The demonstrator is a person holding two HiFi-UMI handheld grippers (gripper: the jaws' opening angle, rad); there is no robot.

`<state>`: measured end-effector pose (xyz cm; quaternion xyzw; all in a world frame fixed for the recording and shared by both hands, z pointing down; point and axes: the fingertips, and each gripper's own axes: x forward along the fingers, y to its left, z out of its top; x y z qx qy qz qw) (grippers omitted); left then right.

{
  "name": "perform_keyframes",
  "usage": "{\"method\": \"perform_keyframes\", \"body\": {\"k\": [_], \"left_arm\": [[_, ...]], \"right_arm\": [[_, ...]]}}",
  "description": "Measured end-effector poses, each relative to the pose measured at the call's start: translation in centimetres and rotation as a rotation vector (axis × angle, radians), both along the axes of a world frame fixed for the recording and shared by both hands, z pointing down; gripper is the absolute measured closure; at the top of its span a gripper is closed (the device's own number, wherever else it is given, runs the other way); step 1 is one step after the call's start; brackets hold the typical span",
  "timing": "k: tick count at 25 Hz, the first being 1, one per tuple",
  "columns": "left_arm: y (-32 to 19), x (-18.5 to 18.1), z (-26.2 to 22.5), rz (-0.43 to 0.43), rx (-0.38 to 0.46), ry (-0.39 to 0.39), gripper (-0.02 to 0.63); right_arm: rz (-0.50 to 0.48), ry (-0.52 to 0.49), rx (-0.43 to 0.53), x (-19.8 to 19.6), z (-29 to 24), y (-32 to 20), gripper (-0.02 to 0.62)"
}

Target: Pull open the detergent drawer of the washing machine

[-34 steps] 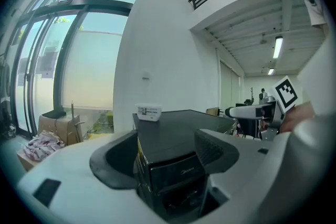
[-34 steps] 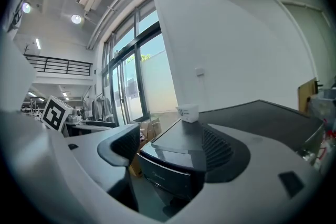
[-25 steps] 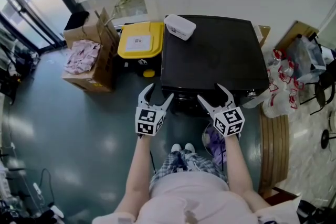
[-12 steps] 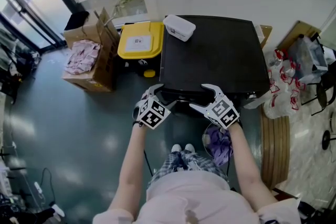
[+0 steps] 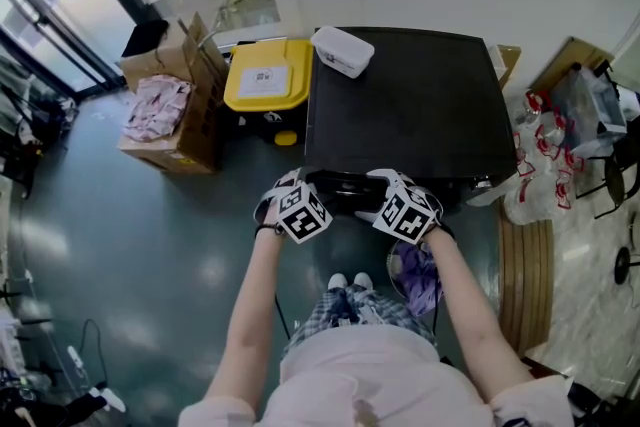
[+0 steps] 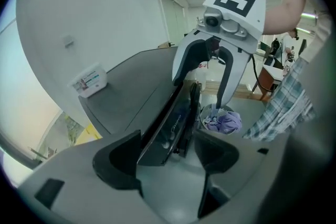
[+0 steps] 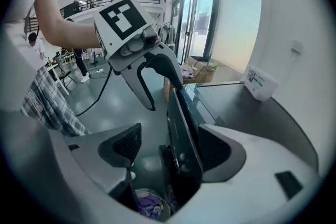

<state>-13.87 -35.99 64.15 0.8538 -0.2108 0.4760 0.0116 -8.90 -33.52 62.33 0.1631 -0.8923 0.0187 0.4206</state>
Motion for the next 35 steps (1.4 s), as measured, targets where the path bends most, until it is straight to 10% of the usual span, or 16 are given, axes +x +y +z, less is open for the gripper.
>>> {"method": "perform_keyframes", "body": {"k": [18,35], "left_arm": [[-0.1,0.3,2.3,0.102,-0.003,-0.137,0.281],[-2.0,-0.9,2.3,0.084,0.177,-0.277,0.506]], "right_arm": [[-0.045,0.233,0.067,0.1,3.6,-0.9,0.306],[0.001,0.371,0.254,0.3,3.6,-3.0,0.523]]}}
